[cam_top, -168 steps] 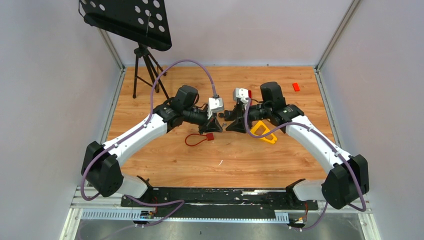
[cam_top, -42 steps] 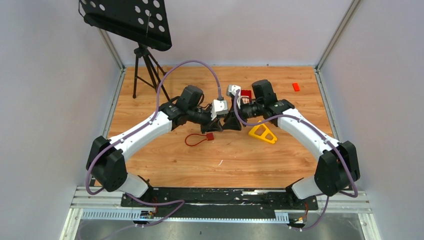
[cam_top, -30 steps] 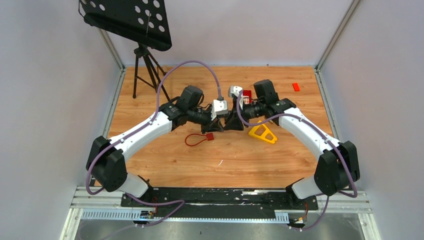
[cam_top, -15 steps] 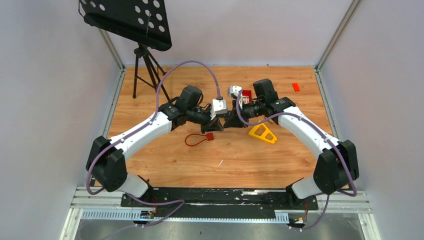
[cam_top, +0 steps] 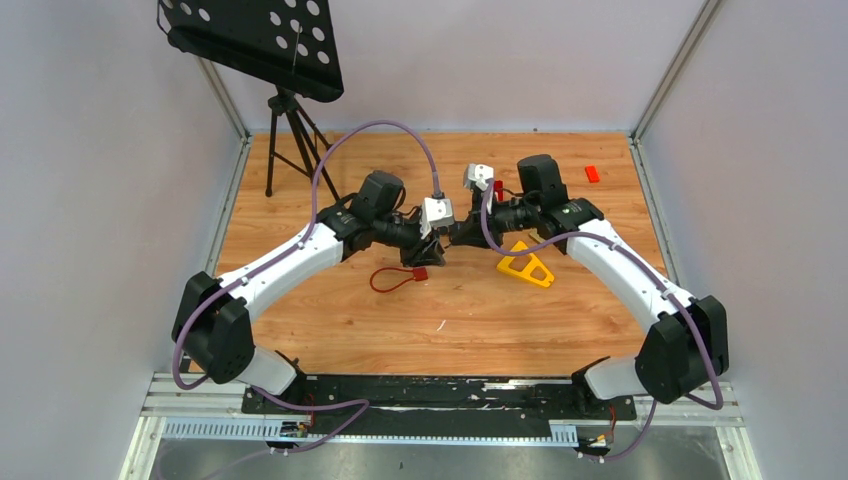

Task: Unlock with the key

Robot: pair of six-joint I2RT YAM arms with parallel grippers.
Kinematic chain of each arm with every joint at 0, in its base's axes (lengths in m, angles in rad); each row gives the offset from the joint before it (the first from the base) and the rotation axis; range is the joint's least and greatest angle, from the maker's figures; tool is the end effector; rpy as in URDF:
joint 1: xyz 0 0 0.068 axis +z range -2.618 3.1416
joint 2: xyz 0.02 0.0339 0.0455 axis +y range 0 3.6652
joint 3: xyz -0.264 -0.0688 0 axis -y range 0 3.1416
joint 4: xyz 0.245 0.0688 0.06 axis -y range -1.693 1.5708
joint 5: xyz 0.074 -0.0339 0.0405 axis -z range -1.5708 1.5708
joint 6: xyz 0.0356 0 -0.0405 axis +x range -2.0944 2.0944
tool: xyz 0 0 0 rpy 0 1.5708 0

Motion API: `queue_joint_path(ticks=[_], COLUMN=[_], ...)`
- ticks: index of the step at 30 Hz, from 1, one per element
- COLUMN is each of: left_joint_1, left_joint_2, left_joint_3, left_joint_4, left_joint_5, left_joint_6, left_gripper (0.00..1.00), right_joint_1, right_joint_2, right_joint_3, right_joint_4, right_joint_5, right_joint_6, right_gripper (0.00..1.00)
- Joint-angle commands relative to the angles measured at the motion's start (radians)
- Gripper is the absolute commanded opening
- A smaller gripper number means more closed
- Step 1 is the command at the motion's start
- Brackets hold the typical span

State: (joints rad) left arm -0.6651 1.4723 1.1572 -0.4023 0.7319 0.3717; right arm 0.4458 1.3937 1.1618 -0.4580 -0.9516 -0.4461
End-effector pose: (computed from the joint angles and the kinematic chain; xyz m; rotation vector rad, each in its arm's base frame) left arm 0.2381 -0.2170 0.2913 1.4348 1.7353 -0.9883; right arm 0.2570 0.1550 0.3152 -1.3361 1.6381 1.0583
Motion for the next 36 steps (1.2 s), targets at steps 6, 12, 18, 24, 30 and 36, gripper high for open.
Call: queue_joint_path(ticks=[6, 12, 18, 24, 30, 36], left_joint_1=[0.002, 0.002, 0.002, 0.001, 0.001, 0.002], left_joint_2=[-0.003, -0.001, 0.014, 0.043, 0.048, 0.048], left_joint_3=[0.094, 0.106, 0.122, 0.143, 0.140, 0.137], left_joint_4=[-0.039, -0.046, -0.049, -0.046, -0.052, -0.051], left_joint_5=[-0.020, -0.026, -0.010, 0.017, 0.022, 0.026], left_joint_6=[0.036, 0.051, 0.053, 0.038, 0.039, 0.037], left_gripper=[0.37, 0.29, 0.25, 0.20, 0.19, 0.09], right_joint_1=[-0.004, -0.004, -0.004, -0.005, -0.004, -0.005], right_joint_2=[0.007, 0.017, 0.027, 0.027, 0.026, 0.028], right_joint_3=[0.016, 0.019, 0.022, 0.022, 0.021, 0.021], right_joint_4=[0.013, 0.010, 0.007, 0.009, 0.011, 0.010], right_joint_5=[-0.017, -0.021, -0.027, -0.027, -0.024, -0.024], right_joint_6=[-0.012, -0.013, -0.009, -0.006, -0.006, -0.004], right_gripper=[0.00, 0.00, 0.00, 0.00, 0.00, 0.00])
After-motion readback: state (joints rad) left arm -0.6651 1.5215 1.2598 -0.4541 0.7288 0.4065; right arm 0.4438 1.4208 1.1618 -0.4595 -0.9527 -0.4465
